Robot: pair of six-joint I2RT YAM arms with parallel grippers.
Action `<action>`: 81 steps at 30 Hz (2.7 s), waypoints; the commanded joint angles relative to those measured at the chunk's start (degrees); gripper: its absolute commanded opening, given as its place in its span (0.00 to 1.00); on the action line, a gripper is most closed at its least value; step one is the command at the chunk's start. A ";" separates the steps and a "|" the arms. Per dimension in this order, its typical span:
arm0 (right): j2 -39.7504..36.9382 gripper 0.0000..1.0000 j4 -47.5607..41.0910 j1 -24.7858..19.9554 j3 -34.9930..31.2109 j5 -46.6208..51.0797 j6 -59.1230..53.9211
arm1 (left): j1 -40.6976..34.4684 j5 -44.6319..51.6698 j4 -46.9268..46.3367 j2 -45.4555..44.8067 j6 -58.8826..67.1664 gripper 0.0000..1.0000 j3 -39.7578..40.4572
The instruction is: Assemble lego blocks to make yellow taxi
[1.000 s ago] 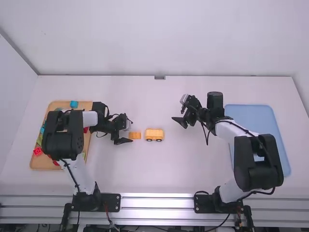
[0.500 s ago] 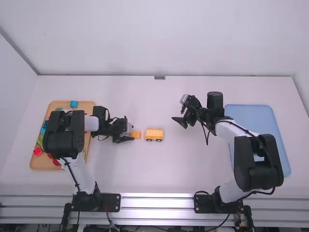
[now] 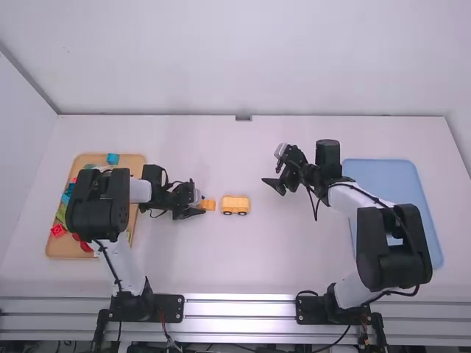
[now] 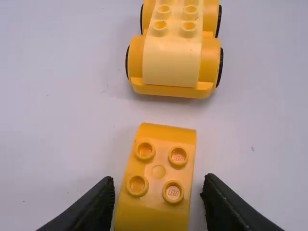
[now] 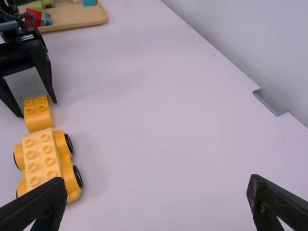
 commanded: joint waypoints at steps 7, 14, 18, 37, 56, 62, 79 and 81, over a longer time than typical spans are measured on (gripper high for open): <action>-1.66 0.98 -0.26 -0.11 -0.44 -0.76 0.33 | -1.22 1.44 -0.20 0.66 -0.35 0.31 -0.39; -1.46 0.98 -1.27 -0.11 -0.50 -0.81 0.33 | -1.01 1.22 1.81 0.63 -1.49 0.29 -0.26; 1.27 0.98 0.42 -0.11 -0.48 -3.93 0.20 | -0.85 1.01 0.20 0.52 -3.06 0.24 2.03; 18.08 0.98 6.27 11.43 -0.50 -8.20 -10.88 | -1.27 1.66 -21.16 -2.40 3.93 0.15 15.65; 24.15 0.99 30.77 17.35 -8.48 1.97 -0.70 | -2.60 5.81 -23.91 -2.40 7.04 0.14 16.55; 27.23 0.98 30.64 14.82 -5.66 -5.79 0.37 | -4.48 5.86 -24.83 -2.40 7.63 0.12 16.55; 27.23 0.59 30.38 14.91 -6.51 -6.58 -4.79 | -9.92 5.18 -22.51 -2.40 -0.92 0.04 16.55; 27.23 0.51 30.40 14.88 -6.49 -6.58 -4.81 | -10.25 4.68 -22.18 -2.40 -1.40 0.03 16.55</action>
